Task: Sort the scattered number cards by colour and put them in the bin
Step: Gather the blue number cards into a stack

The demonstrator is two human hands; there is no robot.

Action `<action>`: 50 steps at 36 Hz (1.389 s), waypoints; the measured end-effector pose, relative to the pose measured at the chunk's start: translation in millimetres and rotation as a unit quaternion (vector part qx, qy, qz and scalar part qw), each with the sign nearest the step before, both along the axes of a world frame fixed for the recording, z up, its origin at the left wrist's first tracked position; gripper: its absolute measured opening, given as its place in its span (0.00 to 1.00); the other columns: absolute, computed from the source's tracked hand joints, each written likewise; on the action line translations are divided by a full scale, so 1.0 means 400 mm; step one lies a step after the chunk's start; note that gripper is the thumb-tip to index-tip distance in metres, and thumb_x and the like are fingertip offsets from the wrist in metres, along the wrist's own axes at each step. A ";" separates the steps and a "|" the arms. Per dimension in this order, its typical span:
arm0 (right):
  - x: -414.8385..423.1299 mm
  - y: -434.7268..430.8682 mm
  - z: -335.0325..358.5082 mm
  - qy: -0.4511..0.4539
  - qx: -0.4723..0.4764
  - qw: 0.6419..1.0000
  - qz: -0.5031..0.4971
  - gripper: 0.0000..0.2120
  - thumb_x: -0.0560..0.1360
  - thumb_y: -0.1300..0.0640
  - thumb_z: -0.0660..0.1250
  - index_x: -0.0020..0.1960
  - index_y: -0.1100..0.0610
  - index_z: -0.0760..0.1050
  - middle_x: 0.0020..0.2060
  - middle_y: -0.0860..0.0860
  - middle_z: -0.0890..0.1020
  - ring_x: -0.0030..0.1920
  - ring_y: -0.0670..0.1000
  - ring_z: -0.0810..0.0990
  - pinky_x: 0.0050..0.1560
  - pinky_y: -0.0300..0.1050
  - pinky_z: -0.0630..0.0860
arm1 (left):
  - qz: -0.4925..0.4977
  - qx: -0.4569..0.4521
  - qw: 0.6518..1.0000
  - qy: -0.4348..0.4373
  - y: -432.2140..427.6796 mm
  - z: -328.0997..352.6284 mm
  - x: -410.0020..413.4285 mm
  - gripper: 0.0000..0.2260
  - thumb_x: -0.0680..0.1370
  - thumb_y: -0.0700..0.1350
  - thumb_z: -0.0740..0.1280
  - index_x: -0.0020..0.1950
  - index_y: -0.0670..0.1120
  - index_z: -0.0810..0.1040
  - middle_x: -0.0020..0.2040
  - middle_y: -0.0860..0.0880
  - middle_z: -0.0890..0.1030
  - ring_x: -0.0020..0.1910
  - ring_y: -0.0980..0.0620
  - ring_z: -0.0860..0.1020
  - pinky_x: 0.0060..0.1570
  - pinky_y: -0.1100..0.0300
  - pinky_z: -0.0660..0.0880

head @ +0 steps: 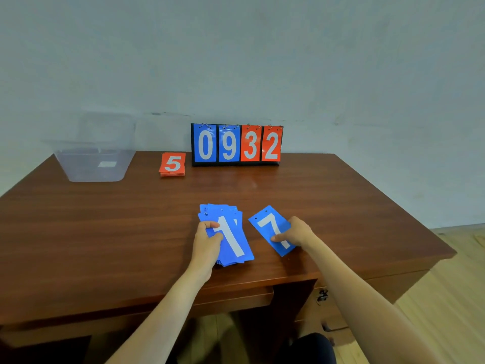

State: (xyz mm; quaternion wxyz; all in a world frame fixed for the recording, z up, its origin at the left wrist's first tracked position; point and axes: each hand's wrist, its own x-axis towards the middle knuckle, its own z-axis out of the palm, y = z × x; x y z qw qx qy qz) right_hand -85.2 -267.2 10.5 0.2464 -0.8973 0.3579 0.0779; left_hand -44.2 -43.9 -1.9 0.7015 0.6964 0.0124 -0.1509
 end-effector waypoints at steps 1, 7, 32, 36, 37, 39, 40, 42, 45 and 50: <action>-0.002 0.001 -0.002 -0.030 0.005 1.000 -0.001 0.27 0.71 0.48 0.72 0.63 0.59 0.66 0.60 0.55 0.74 0.58 0.56 0.74 0.50 0.47 0.73 | 0.000 0.000 1.000 0.001 0.000 -0.001 0.001 0.07 0.80 0.37 0.61 0.55 0.49 0.71 0.48 0.56 0.71 0.43 0.53 0.78 0.33 0.61 0.72; -0.015 0.026 0.013 -0.299 0.049 0.951 -0.059 0.06 0.79 0.59 0.60 0.56 0.59 0.67 0.54 0.55 0.77 0.47 0.54 0.76 0.41 0.47 0.72 | 0.007 0.000 1.000 0.005 0.001 -0.004 0.014 0.08 0.80 0.37 0.59 0.55 0.49 0.71 0.48 0.56 0.71 0.44 0.52 0.77 0.32 0.61 0.71; -0.004 0.201 0.033 -0.290 0.279 0.914 0.043 0.39 0.71 0.62 0.72 0.73 0.54 0.52 0.57 0.50 0.72 0.54 0.50 0.76 0.49 0.44 0.77 | -0.090 -0.087 0.985 -0.118 -0.012 0.026 -0.005 0.14 0.78 0.33 0.63 0.55 0.50 0.68 0.62 0.53 0.70 0.54 0.53 0.77 0.41 0.57 0.80; 0.007 0.187 0.061 -0.350 0.316 0.881 0.035 0.40 0.75 0.65 0.68 0.76 0.50 0.47 0.63 0.51 0.70 0.54 0.46 0.74 0.42 0.34 0.75 | -0.134 -0.085 0.973 -0.169 -0.010 0.031 0.001 0.27 0.77 0.32 0.63 0.68 0.56 0.59 0.66 0.54 0.66 0.61 0.55 0.73 0.50 0.60 0.79; 0.010 0.181 0.069 -0.360 0.319 0.876 0.034 0.40 0.75 0.64 0.67 0.76 0.48 0.47 0.63 0.50 0.69 0.54 0.45 0.75 0.40 0.33 0.75 | -0.143 -0.076 0.971 -0.178 -0.010 0.031 0.007 0.30 0.77 0.33 0.64 0.71 0.56 0.55 0.67 0.54 0.66 0.62 0.54 0.72 0.52 0.60 0.78; 0.016 0.173 0.087 -0.377 0.324 0.867 0.041 0.39 0.75 0.63 0.67 0.76 0.46 0.48 0.60 0.48 0.68 0.51 0.44 0.75 0.37 0.31 0.76 | -0.160 -0.039 0.968 -0.189 -0.009 0.038 0.016 0.34 0.78 0.35 0.64 0.73 0.58 0.48 0.68 0.51 0.66 0.62 0.53 0.74 0.52 0.61 0.77; 0.019 0.169 0.094 -0.383 0.324 0.864 0.047 0.39 0.75 0.63 0.67 0.75 0.45 0.48 0.59 0.47 0.68 0.52 0.44 0.75 0.37 0.31 0.76 | -0.171 -0.007 0.964 -0.201 -0.008 0.045 0.021 0.35 0.78 0.35 0.63 0.73 0.59 0.45 0.69 0.49 0.67 0.60 0.53 0.75 0.51 0.62 0.77; 0.024 0.160 0.104 -0.391 0.317 0.862 0.058 0.37 0.75 0.60 0.68 0.75 0.44 0.50 0.58 0.47 0.68 0.56 0.46 0.74 0.41 0.32 0.76 | -0.194 0.097 0.942 -0.258 -0.005 0.069 0.027 0.35 0.79 0.36 0.62 0.73 0.57 0.42 0.69 0.48 0.67 0.54 0.54 0.76 0.48 0.65 0.75; 0.030 0.149 0.107 -0.397 0.321 0.858 0.056 0.29 0.76 0.59 0.67 0.72 0.46 0.59 0.59 0.47 0.71 0.59 0.47 0.74 0.46 0.33 0.75 | -0.226 0.276 0.869 -0.343 0.000 0.124 0.030 0.31 0.79 0.36 0.59 0.73 0.53 0.45 0.65 0.49 0.71 0.41 0.50 0.78 0.38 0.59 0.75; 0.031 0.145 0.080 -0.378 0.309 0.868 0.090 0.20 0.76 0.62 0.64 0.66 0.48 0.68 0.59 0.50 0.76 0.60 0.49 0.75 0.50 0.36 0.76 | -0.298 0.435 0.748 -0.402 0.007 0.178 0.047 0.22 0.77 0.35 0.60 0.67 0.49 0.56 0.45 0.49 0.74 0.29 0.52 0.71 0.26 0.62 0.62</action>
